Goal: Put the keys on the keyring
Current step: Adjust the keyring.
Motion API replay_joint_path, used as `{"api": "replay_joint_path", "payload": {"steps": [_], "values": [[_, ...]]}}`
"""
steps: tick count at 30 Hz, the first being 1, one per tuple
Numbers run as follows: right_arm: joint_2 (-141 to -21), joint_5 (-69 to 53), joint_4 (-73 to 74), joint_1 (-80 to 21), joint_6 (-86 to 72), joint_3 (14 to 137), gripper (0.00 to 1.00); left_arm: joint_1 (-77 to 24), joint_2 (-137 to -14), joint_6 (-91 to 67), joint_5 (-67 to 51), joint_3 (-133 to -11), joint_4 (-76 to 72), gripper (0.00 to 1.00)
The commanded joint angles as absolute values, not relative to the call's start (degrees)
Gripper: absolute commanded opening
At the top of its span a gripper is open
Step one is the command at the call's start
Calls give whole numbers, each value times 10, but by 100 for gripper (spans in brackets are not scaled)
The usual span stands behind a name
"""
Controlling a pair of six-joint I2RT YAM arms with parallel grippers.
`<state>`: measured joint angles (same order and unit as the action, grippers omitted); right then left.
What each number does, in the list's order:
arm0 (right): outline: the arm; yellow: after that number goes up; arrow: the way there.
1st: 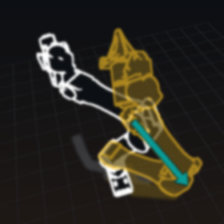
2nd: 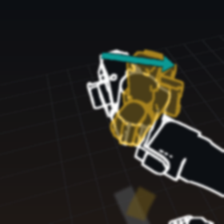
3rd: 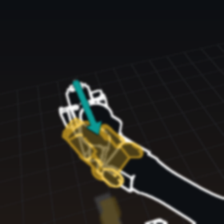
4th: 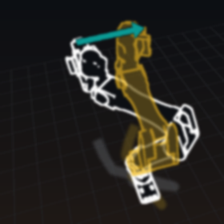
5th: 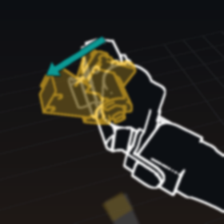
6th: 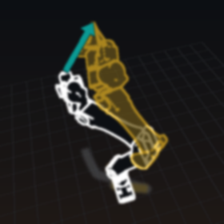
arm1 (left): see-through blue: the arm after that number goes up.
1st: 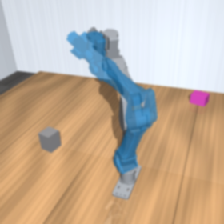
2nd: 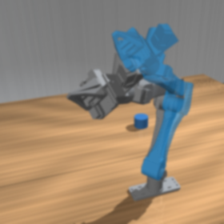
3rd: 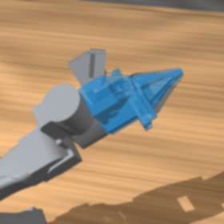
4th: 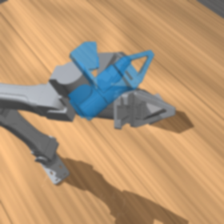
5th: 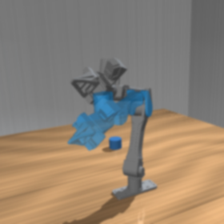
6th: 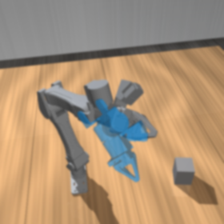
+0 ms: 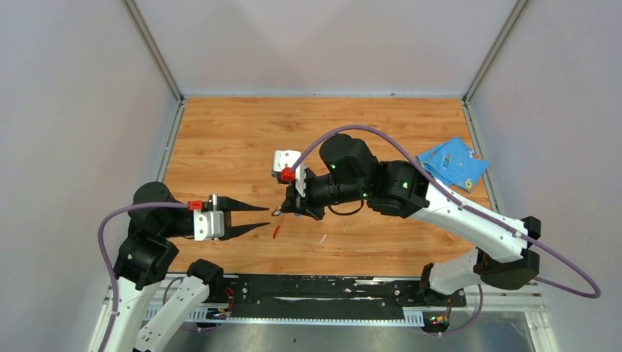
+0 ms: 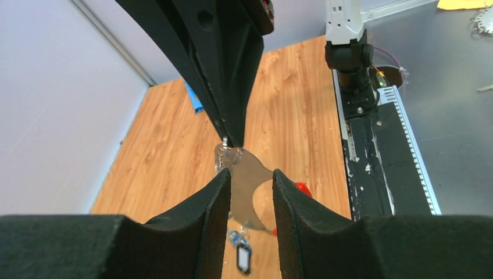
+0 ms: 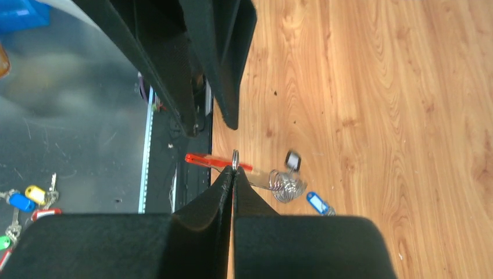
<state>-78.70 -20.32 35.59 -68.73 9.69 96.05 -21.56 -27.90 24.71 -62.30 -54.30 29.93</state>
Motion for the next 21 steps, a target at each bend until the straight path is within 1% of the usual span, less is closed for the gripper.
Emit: {"api": "replay_joint_path", "payload": {"steps": [1,4,7,8,10,13,18,21], "values": [[-797,-165,417,-717,126,998,0,-217,-284,251,-623,-531,303,36],[-818,-102,446,-740,129,1035,0,-217,-282,232,-614,-524,303,37],[-865,-9,503,-759,120,1094,0,-217,-279,186,-590,-513,303,44],[-881,34,522,-762,111,1115,0,-217,-279,163,-583,-509,303,45],[-908,80,557,-763,87,1152,0,-217,-276,135,-567,-500,301,46],[-930,107,580,-764,59,1180,0,-217,-264,75,-521,-488,275,47],[-943,111,585,-767,31,1190,0,-217,-232,83,-501,-460,257,48],[-968,143,625,-766,27,1224,0,-217,-227,102,-475,-443,254,48]]}}
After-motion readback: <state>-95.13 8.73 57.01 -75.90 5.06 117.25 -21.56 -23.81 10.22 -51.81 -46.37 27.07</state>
